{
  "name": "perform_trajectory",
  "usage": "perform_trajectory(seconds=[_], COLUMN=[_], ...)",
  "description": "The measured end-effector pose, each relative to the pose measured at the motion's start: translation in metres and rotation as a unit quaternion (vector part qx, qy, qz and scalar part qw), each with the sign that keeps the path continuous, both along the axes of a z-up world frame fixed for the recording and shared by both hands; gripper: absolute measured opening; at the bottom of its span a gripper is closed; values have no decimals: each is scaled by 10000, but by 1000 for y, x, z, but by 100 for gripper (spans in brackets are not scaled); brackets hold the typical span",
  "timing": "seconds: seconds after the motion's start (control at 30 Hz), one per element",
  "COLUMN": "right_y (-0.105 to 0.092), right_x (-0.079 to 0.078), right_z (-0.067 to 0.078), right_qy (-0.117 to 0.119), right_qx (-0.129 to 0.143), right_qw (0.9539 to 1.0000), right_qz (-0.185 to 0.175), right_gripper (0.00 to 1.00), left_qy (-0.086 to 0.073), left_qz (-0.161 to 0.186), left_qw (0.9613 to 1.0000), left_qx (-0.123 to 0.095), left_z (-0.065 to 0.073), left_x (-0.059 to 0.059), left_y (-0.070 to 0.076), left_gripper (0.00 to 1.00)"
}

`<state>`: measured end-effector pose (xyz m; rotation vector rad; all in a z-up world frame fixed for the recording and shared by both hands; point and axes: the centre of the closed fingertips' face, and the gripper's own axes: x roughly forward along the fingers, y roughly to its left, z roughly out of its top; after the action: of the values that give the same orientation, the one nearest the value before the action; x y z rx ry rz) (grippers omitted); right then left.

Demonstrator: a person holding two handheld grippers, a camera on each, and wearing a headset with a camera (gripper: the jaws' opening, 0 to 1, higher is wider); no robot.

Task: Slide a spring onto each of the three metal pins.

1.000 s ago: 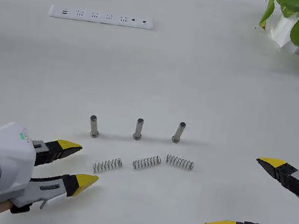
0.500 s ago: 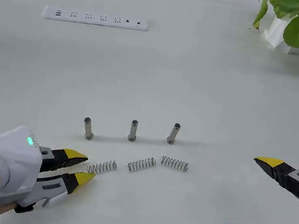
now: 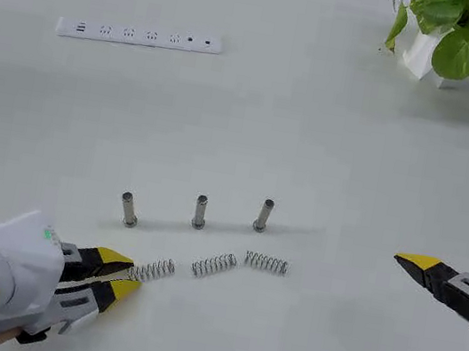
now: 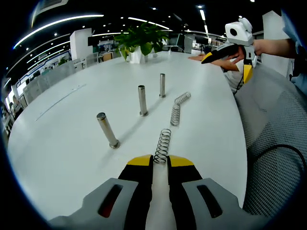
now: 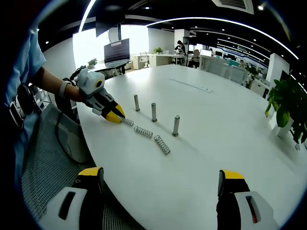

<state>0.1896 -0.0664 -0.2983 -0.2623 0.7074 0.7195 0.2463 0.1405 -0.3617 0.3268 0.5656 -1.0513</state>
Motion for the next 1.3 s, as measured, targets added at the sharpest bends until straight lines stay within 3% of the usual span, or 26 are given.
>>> perform_trajectory(seconds=[0.73, 1.0, 1.17, 1.23, 1.3], right_y=[2, 4, 4, 7, 7], right_x=[-1, 0, 1, 3, 4], right_z=[-2, -3, -2, 3, 4], right_qy=[21, 47, 73, 78, 62], right_qx=[-10, 80, 147, 343, 352], right_qw=[10000, 9999, 9999, 9994, 9994], right_qz=[47, 47, 24, -27, -6], right_gripper=[99, 99, 99, 98, 98], left_qy=[104, 108, 91, 68, 76], left_qz=[208, 173, 134, 74, 34], left_qw=[9994, 9989, 9974, 9970, 9961], left_qx=[-248, -423, -709, -770, -879], left_z=[7, 24, 41, 48, 54], left_x=[2, -1, -3, -4, -5], left_y=[4, 2, -7, -12, -18], left_gripper=[7, 7, 7, 7, 7])
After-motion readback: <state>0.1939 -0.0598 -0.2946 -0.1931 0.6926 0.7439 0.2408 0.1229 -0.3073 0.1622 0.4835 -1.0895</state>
